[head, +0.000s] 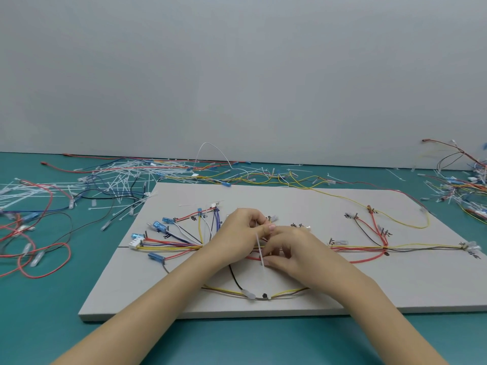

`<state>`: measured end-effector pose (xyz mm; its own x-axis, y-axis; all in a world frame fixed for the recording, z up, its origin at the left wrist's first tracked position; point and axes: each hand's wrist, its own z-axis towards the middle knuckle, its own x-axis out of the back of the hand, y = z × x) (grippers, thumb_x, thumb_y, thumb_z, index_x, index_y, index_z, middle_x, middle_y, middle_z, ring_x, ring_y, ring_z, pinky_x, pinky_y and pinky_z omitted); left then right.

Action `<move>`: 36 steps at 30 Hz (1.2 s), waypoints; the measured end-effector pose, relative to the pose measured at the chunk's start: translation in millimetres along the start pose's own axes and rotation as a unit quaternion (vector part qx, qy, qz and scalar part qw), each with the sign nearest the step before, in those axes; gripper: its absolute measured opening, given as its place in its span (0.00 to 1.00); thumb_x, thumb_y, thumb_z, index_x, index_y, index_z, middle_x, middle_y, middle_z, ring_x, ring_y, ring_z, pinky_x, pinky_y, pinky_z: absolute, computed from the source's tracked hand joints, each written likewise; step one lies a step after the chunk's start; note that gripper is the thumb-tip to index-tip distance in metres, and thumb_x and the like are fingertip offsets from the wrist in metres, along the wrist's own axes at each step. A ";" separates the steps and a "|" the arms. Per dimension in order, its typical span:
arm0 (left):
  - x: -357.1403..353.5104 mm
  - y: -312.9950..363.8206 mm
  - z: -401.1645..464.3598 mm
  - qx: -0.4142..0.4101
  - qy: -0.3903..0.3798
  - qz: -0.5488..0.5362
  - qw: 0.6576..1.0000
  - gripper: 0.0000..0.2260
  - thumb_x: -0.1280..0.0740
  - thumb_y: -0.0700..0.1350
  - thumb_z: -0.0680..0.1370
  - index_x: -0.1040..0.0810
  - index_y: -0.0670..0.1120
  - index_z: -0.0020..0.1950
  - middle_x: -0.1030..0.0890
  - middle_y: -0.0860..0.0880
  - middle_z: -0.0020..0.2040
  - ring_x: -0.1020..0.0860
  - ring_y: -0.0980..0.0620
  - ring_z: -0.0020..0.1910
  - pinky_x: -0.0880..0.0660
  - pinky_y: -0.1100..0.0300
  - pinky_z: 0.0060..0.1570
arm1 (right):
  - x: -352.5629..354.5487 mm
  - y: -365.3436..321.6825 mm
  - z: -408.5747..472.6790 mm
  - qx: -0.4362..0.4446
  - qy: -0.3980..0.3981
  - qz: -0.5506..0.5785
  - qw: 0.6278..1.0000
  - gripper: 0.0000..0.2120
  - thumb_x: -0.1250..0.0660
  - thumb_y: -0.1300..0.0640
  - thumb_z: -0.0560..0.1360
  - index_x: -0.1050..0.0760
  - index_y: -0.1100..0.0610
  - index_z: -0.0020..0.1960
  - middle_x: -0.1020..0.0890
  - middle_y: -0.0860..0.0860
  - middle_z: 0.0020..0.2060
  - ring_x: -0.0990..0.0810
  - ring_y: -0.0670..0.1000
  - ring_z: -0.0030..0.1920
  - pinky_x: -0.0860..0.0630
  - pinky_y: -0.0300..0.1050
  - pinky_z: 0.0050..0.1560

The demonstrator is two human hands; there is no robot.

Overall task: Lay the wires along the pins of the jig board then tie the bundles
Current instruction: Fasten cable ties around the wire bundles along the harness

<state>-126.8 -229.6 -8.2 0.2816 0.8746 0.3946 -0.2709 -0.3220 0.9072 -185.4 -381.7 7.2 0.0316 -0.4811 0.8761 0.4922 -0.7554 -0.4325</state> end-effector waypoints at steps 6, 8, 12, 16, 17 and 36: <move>0.3 -1.1 0.6 0.001 -0.001 0.002 1.000 0.05 0.32 0.41 0.78 0.20 0.43 0.42 0.18 0.33 0.42 0.23 0.47 0.39 0.24 0.42 0.49 | -2.5 -1.7 -1.8 -0.009 -0.005 0.034 0.999 0.07 0.31 0.57 0.76 0.25 0.48 0.41 0.25 0.44 0.44 0.29 0.41 0.39 0.31 0.39 0.43; 0.9 -1.1 1.1 -0.003 -0.005 -0.002 1.000 0.05 0.31 0.41 0.78 0.20 0.41 0.44 0.18 0.33 0.43 0.23 0.46 0.40 0.24 0.42 0.49 | -2.3 -0.2 -2.5 -0.014 -0.002 0.048 0.999 0.06 0.31 0.57 0.76 0.24 0.49 0.41 0.24 0.45 0.45 0.28 0.41 0.39 0.33 0.36 0.42; 2.2 -1.4 1.8 -0.003 -0.010 -0.008 1.000 0.05 0.31 0.42 0.78 0.20 0.41 0.44 0.19 0.30 0.44 0.24 0.46 0.39 0.25 0.41 0.49 | -2.5 -1.1 -2.0 -0.024 0.004 0.064 0.998 0.10 0.29 0.58 0.74 0.25 0.46 0.39 0.24 0.42 0.41 0.27 0.40 0.38 0.34 0.32 0.40; 2.0 -2.2 2.3 -0.001 -0.008 -0.002 1.000 0.06 0.31 0.43 0.78 0.20 0.40 0.45 0.20 0.29 0.44 0.26 0.47 0.38 0.25 0.40 0.47 | -0.4 -5.0 -4.5 -0.020 0.007 0.104 0.994 0.12 0.27 0.60 0.72 0.24 0.44 0.37 0.24 0.44 0.42 0.26 0.41 0.37 0.34 0.30 0.38; 2.0 -1.7 2.1 0.001 -0.009 -0.001 1.000 0.07 0.31 0.43 0.78 0.20 0.40 0.45 0.20 0.29 0.43 0.26 0.47 0.38 0.25 0.40 0.47 | 0.7 -5.5 -5.1 -0.023 0.002 0.115 0.993 0.10 0.27 0.60 0.72 0.22 0.46 0.38 0.24 0.44 0.41 0.26 0.41 0.37 0.34 0.30 0.39; 2.3 -2.5 -0.8 -0.012 0.002 -0.011 1.000 0.06 0.28 0.43 0.76 0.17 0.40 0.44 0.18 0.34 0.41 0.24 0.47 0.38 0.24 0.40 0.49 | 10.8 -12.6 -10.6 -0.038 -0.108 0.036 0.993 0.06 0.34 0.58 0.77 0.25 0.48 0.44 0.30 0.42 0.47 0.32 0.41 0.52 0.33 0.36 0.55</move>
<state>-126.2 -226.5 -9.7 0.2835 0.8833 0.3733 -0.2860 -0.2937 0.9121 -200.5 -382.1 19.8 0.2531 -0.4345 0.8644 0.4152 -0.7583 -0.5027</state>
